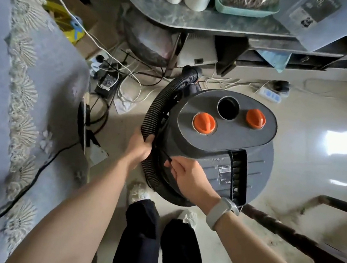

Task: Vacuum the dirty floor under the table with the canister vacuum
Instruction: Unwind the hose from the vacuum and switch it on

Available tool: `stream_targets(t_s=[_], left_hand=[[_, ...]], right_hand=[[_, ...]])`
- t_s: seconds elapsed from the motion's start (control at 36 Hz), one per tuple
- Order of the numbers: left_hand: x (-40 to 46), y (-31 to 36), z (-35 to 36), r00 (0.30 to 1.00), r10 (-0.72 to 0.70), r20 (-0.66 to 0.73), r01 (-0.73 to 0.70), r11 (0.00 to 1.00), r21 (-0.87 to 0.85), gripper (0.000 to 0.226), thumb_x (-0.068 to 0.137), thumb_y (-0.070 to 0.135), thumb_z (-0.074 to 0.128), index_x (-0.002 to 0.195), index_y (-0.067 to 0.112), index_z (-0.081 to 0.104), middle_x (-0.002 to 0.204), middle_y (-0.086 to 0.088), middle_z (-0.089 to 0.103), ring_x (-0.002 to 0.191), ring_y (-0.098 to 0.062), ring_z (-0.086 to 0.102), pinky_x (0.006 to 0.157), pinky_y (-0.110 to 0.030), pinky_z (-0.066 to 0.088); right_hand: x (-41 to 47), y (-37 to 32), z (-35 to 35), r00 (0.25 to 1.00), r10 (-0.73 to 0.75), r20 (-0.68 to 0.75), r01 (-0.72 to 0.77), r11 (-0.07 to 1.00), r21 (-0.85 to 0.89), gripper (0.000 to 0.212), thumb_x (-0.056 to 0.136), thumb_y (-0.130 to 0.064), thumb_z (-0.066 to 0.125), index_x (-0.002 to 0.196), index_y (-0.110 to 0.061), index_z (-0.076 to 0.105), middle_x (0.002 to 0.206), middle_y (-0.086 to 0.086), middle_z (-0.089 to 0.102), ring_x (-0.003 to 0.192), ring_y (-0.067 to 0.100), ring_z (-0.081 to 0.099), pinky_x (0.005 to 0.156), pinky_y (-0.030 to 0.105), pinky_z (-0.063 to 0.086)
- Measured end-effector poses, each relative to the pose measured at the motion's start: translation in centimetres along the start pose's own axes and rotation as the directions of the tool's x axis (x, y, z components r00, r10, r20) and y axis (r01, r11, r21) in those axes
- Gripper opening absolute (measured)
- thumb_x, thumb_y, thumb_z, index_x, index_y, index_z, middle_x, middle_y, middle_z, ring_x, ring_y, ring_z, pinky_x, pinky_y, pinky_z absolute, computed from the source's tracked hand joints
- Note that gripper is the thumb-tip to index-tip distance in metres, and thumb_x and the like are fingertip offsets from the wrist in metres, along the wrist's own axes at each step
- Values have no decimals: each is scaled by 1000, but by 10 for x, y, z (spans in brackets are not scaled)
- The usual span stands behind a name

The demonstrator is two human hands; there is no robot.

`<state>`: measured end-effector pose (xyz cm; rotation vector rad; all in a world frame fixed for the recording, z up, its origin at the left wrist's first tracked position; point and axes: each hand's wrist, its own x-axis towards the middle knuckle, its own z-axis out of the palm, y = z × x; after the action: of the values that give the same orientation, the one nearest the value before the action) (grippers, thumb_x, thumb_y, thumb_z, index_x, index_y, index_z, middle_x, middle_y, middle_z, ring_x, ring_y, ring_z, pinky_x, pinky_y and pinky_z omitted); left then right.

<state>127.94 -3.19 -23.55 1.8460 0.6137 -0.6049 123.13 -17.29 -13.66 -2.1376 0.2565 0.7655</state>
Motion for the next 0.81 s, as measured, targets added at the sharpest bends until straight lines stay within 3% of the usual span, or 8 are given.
stream_targets(t_s=[0.17, 0.33, 0.44, 0.5, 0.58, 0.69, 0.75, 0.81], left_hand=[[-5, -8, -22, 996, 47, -73, -59, 986, -159, 31, 98, 6, 47, 129, 2, 46, 106, -6, 57, 102, -22, 56, 88, -29, 41], [-4, -11, -19, 987, -149, -53, 136, 973, -188, 33, 98, 8, 48, 130, 6, 44, 114, -10, 58, 105, -25, 56, 92, -32, 44], [-10, -13, -21, 986, -163, -25, 158, 978, -138, 42, 95, 5, 51, 136, 12, 42, 113, -5, 56, 101, -18, 53, 87, -24, 40], [-13, -12, -20, 995, -95, -12, 93, 990, -109, 29, 95, 5, 50, 123, 13, 51, 100, -3, 58, 94, -17, 53, 75, -17, 38], [-15, 3, -15, 988, -141, -58, 130, 979, -158, 14, 98, 17, 48, 98, 10, 61, 86, -5, 61, 85, -22, 57, 79, -28, 46], [-20, 46, -11, 894, -338, 295, 447, 609, -655, 35, 102, 41, 37, 113, 11, 52, 92, -7, 61, 92, -21, 59, 83, -32, 48], [-25, 67, -13, 870, -345, 352, 480, 433, -763, 27, 101, 32, 45, 104, 7, 52, 86, -9, 61, 85, -18, 60, 76, -29, 50], [-32, 83, -15, 872, -363, 327, 469, 433, -770, 15, 99, 12, 49, 88, 4, 54, 74, -10, 60, 72, -16, 57, 63, -24, 51]], right_hand=[[10, -12, -4, 966, 88, -244, -48, 985, 165, 27, 96, -2, 43, 84, -7, 66, 62, -9, 51, 66, 15, 45, 67, 26, 35], [-12, -10, 1, 987, 51, 154, -57, 998, 38, 27, 96, -2, 44, 81, -16, 61, 46, -19, 51, 49, -6, 46, 55, 10, 33], [-19, -3, -8, 999, 49, 25, -52, 988, 144, 26, 97, -3, 44, 83, -13, 63, 48, -22, 50, 51, -2, 42, 58, 12, 32], [-22, -9, -14, 1000, 21, 6, -21, 979, 202, 27, 98, -2, 43, 83, -12, 62, 48, -13, 45, 48, 0, 40, 55, 12, 31], [-28, -21, -25, 997, -71, 13, 66, 973, 220, 26, 99, 2, 41, 86, -7, 62, 54, -7, 41, 46, 1, 39, 54, 11, 31], [-34, -22, -39, 992, -113, 54, 100, 975, 201, 26, 98, 4, 41, 88, -9, 61, 54, -5, 44, 45, 0, 40, 54, 10, 33], [-40, -19, -48, 990, -128, 57, 115, 975, 191, 25, 99, 1, 42, 87, -10, 61, 55, -3, 45, 47, 2, 40, 54, 12, 32], [-48, -15, -57, 989, -145, 4, 142, 976, 167, 22, 97, -9, 46, 82, -16, 61, 57, 4, 50, 51, 10, 42, 55, 23, 35]])
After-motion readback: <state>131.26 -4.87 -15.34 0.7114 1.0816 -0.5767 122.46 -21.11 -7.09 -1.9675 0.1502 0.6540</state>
